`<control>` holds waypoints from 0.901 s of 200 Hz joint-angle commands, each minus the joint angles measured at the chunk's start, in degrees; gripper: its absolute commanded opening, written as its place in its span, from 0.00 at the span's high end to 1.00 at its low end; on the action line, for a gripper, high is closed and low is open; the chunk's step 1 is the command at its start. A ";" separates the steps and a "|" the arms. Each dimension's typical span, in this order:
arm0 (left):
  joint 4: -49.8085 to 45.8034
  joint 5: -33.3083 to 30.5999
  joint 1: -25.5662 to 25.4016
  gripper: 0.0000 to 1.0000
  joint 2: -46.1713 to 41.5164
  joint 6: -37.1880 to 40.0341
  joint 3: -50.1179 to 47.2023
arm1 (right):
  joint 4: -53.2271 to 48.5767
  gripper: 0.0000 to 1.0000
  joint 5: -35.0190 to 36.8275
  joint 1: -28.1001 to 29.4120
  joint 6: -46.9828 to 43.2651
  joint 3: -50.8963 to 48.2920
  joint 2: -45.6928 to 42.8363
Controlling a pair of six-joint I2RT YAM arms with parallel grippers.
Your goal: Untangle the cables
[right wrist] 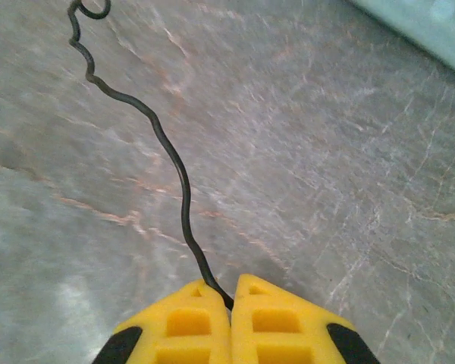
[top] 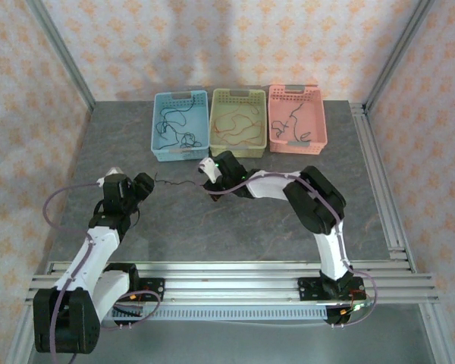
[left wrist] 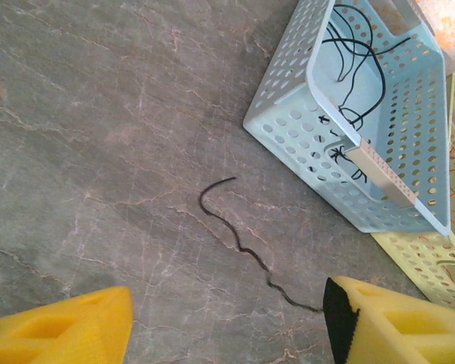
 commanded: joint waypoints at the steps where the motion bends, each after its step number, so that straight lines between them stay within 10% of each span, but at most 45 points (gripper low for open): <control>1: 0.33 -3.17 -0.32 0.32 -2.67 -1.00 -1.32 | 5.61 1.00 1.01 -0.02 3.21 -1.51 -7.39; 52: -0.34 -5.38 -0.33 0.32 -6.48 -1.73 -3.00 | 3.54 1.00 13.09 -0.06 9.05 7.19 -5.86; 180: -0.04 -5.31 -0.24 0.31 -5.76 -1.63 -2.91 | -7.18 0.98 22.12 -2.96 32.75 61.13 31.32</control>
